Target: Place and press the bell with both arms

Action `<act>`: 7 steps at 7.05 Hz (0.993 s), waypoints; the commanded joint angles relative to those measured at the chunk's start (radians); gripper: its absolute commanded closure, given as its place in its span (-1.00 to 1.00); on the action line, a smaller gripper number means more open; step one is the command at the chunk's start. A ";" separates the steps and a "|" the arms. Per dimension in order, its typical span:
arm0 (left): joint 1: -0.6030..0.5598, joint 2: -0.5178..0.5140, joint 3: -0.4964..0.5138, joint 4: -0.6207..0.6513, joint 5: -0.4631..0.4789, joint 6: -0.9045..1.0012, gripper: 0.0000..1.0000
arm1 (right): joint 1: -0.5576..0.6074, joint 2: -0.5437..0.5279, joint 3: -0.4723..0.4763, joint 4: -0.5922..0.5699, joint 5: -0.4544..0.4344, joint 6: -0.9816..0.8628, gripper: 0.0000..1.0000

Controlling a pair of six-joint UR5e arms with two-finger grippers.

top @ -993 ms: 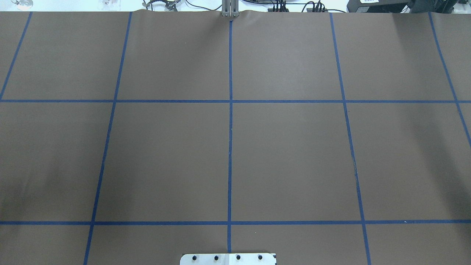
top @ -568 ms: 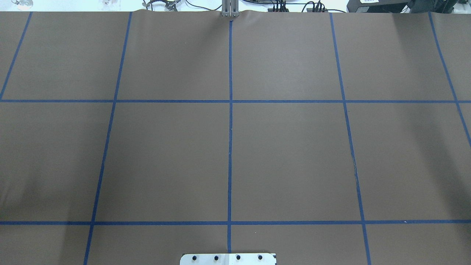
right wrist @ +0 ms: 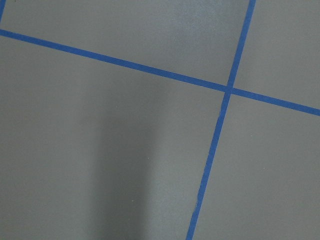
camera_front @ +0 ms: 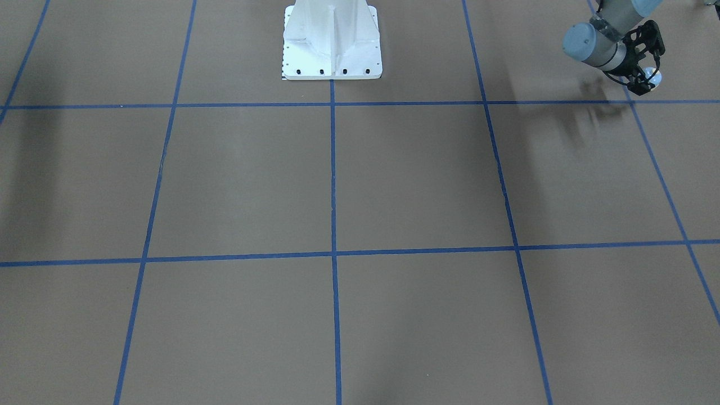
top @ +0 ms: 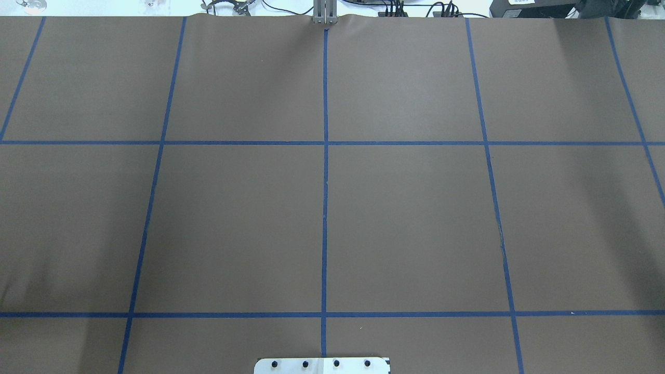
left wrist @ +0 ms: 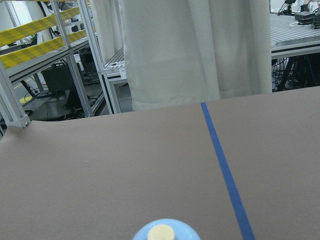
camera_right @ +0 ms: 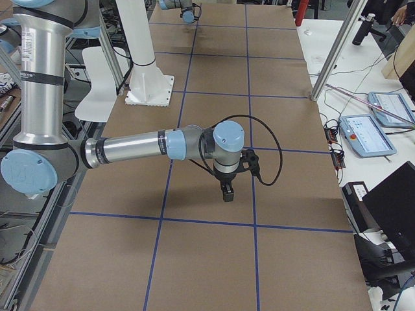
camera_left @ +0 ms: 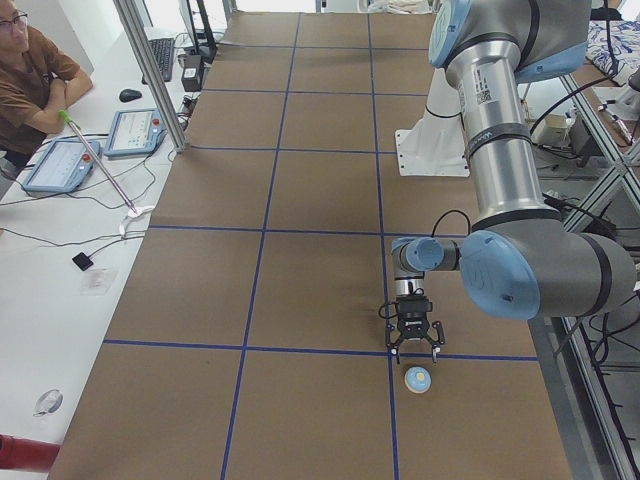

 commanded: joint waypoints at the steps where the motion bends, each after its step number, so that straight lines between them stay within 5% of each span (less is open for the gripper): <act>1: 0.013 -0.005 -0.003 0.004 -0.001 -0.012 -1.00 | 0.000 -0.001 0.006 -0.004 -0.001 0.000 -1.00; 7: 0.011 -0.002 0.081 -0.007 0.004 -0.003 -1.00 | 0.000 -0.001 0.006 -0.007 0.001 0.000 -1.00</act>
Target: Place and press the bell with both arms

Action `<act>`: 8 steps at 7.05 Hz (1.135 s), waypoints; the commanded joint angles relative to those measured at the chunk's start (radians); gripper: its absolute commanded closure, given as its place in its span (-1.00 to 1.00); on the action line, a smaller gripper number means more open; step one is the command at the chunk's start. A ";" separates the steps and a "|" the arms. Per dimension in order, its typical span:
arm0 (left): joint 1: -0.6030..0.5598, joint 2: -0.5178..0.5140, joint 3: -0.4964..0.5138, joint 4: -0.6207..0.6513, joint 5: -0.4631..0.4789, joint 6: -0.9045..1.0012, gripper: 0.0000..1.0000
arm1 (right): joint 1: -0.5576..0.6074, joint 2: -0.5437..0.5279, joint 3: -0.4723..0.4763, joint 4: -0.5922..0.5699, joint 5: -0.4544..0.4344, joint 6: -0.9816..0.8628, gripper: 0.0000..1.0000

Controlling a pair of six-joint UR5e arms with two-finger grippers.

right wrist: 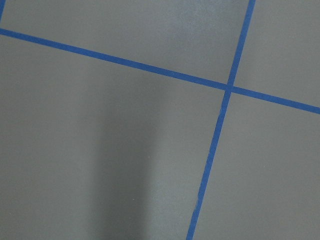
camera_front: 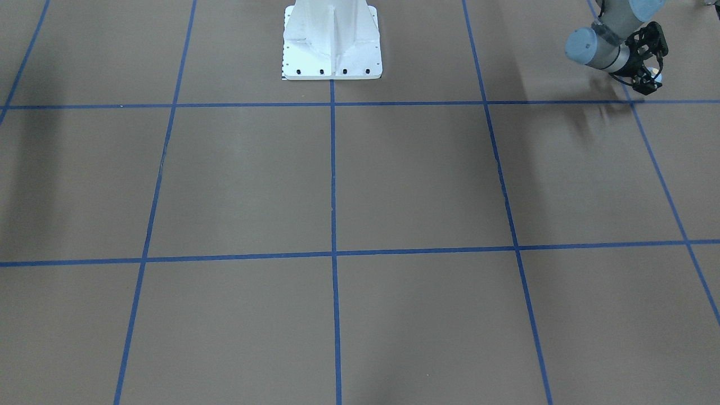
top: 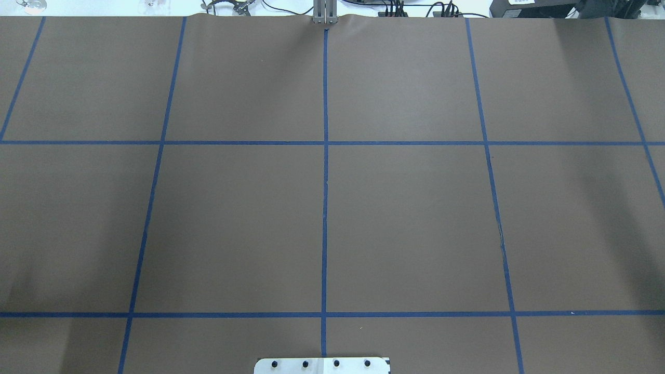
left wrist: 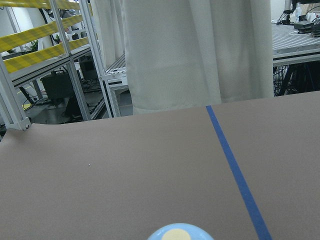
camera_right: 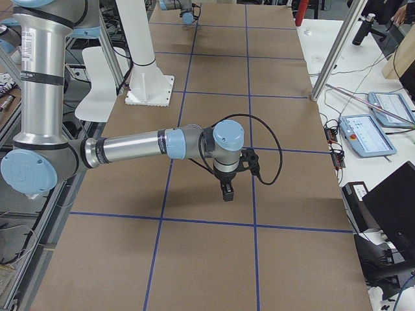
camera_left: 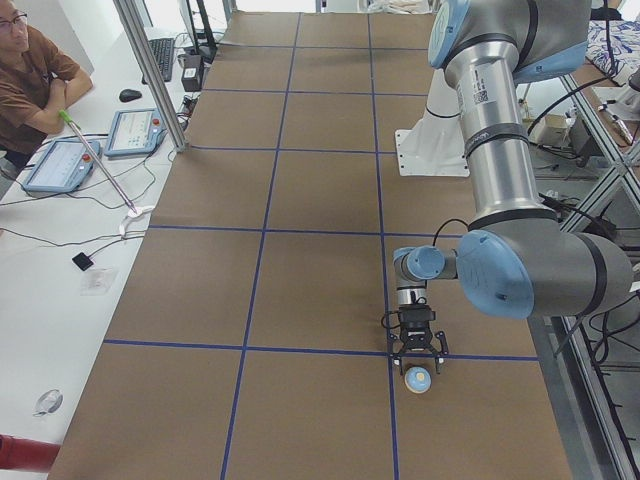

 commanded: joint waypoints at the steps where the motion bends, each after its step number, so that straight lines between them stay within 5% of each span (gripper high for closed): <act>1: 0.001 -0.010 0.032 -0.004 0.002 0.000 -1.00 | 0.000 0.000 0.001 -0.001 0.001 0.000 -1.00; 6: -0.001 -0.053 0.098 -0.029 0.002 0.000 -0.95 | 0.000 -0.007 0.002 -0.003 0.007 0.000 -1.00; 7: -0.001 -0.051 0.099 -0.027 0.006 -0.006 -0.30 | 0.000 -0.007 0.002 -0.003 0.009 0.000 -1.00; 8: 0.001 -0.048 0.098 -0.026 0.008 -0.010 0.76 | 0.000 -0.007 0.002 -0.003 0.009 0.000 -1.00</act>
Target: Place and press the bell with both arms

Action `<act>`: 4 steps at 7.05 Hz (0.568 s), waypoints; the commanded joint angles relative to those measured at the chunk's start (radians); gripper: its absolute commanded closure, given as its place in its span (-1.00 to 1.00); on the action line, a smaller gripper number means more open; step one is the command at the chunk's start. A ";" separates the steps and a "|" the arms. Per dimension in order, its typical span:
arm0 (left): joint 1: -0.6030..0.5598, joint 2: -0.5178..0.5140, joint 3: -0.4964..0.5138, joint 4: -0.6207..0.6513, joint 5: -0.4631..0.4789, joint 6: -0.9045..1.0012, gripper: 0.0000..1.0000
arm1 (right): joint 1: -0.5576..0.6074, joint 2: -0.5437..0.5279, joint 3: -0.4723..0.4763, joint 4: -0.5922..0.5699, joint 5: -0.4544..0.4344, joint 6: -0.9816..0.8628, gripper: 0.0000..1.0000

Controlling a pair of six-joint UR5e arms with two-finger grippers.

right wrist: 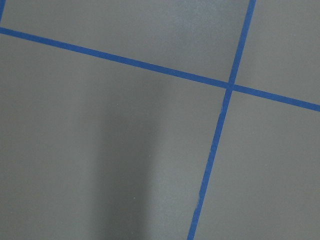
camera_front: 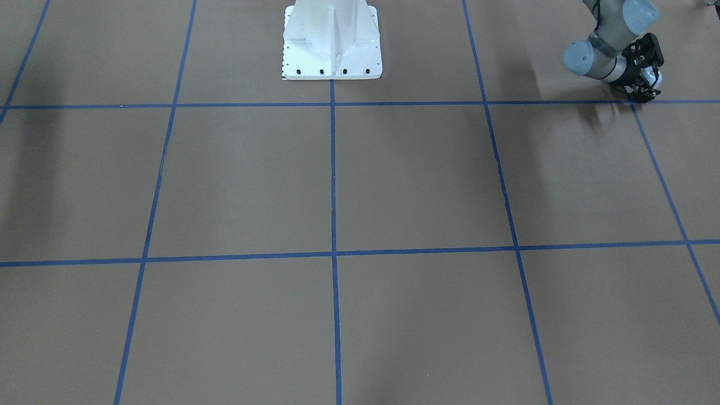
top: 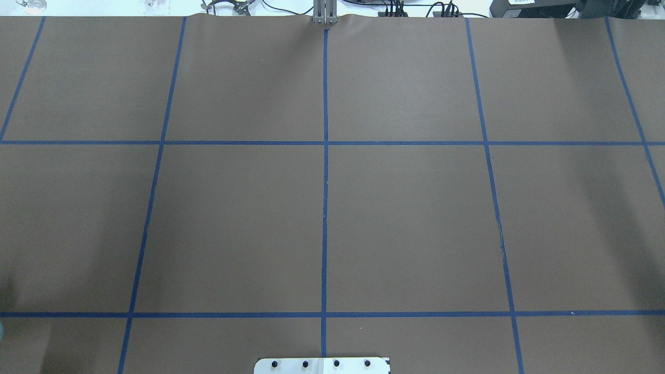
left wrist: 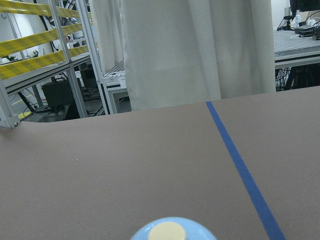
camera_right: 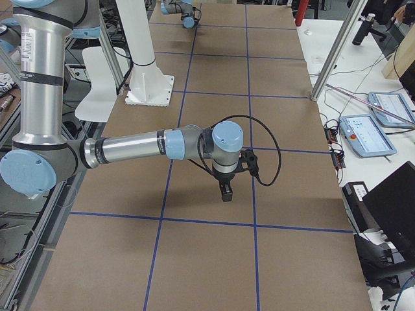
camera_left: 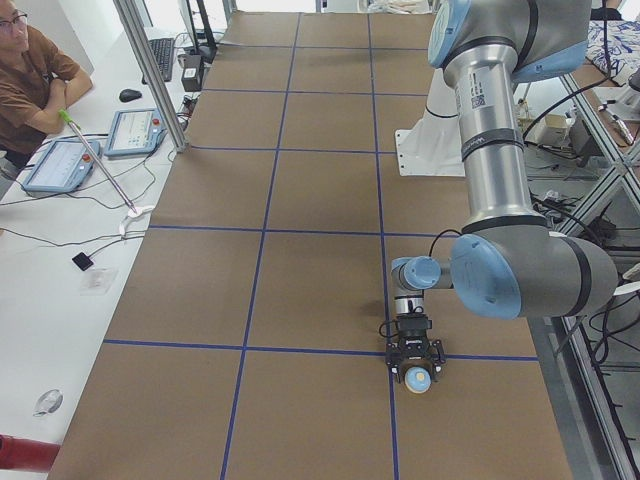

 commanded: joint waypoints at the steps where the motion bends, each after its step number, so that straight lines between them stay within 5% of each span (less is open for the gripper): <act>1: 0.000 0.018 -0.010 0.005 0.000 0.005 1.00 | 0.000 -0.001 0.008 -0.002 0.001 0.000 -1.00; 4: -0.002 0.223 -0.219 0.008 -0.005 0.051 1.00 | 0.002 -0.005 0.016 -0.003 0.003 0.000 -1.00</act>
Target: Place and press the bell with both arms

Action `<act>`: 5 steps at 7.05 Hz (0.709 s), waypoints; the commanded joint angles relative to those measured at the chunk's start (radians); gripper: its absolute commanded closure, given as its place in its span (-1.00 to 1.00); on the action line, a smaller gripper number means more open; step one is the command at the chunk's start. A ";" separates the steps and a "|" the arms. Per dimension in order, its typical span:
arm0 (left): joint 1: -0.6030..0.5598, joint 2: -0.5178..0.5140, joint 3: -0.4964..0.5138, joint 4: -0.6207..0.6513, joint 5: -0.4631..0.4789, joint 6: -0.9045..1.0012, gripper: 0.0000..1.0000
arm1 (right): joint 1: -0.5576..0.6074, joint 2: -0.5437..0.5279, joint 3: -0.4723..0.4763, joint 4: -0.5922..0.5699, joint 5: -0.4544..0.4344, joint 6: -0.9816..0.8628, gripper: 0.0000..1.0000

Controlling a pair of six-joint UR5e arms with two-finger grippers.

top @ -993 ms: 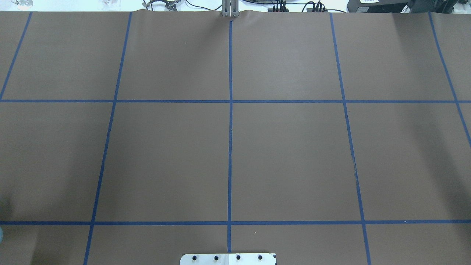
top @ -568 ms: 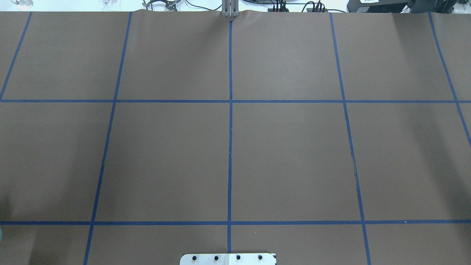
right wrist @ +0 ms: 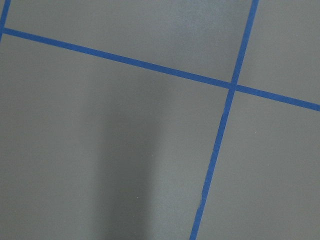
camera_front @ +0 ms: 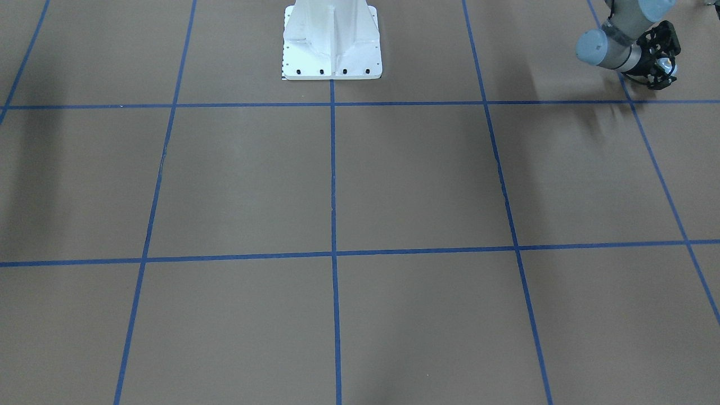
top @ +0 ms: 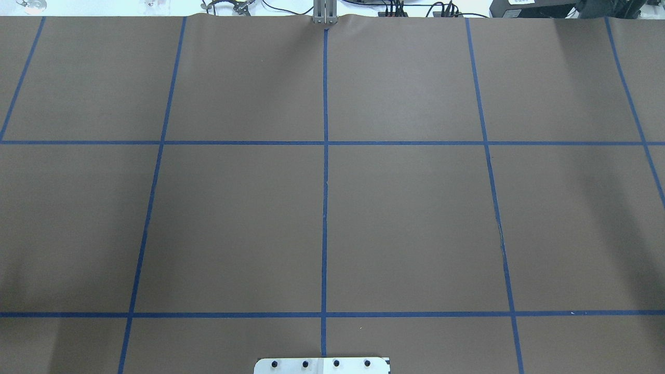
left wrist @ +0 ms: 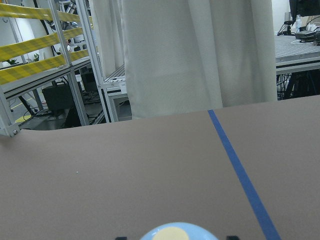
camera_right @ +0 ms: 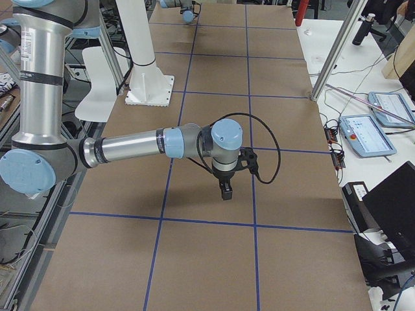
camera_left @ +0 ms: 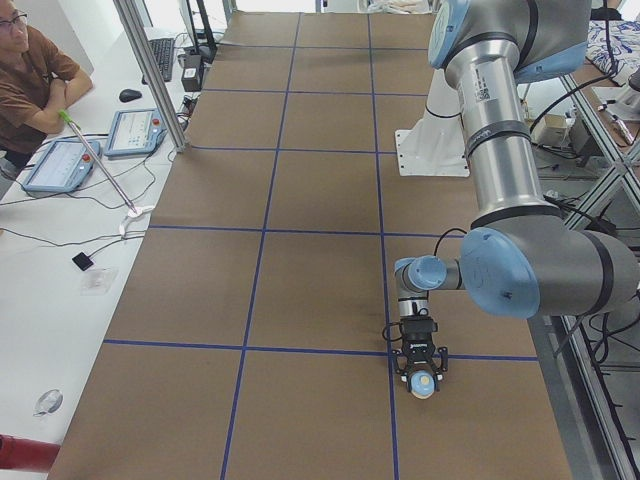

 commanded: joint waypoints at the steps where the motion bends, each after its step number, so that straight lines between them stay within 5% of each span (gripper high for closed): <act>1: -0.012 0.146 -0.199 0.013 -0.001 0.101 1.00 | 0.000 -0.003 0.004 -0.001 0.001 0.000 -1.00; 3: -0.067 0.128 -0.359 0.175 -0.001 0.313 1.00 | 0.000 -0.003 0.005 -0.001 0.001 0.000 -1.00; 5: -0.350 -0.099 -0.380 0.250 0.084 0.714 1.00 | 0.000 -0.002 0.014 -0.001 0.001 0.015 -1.00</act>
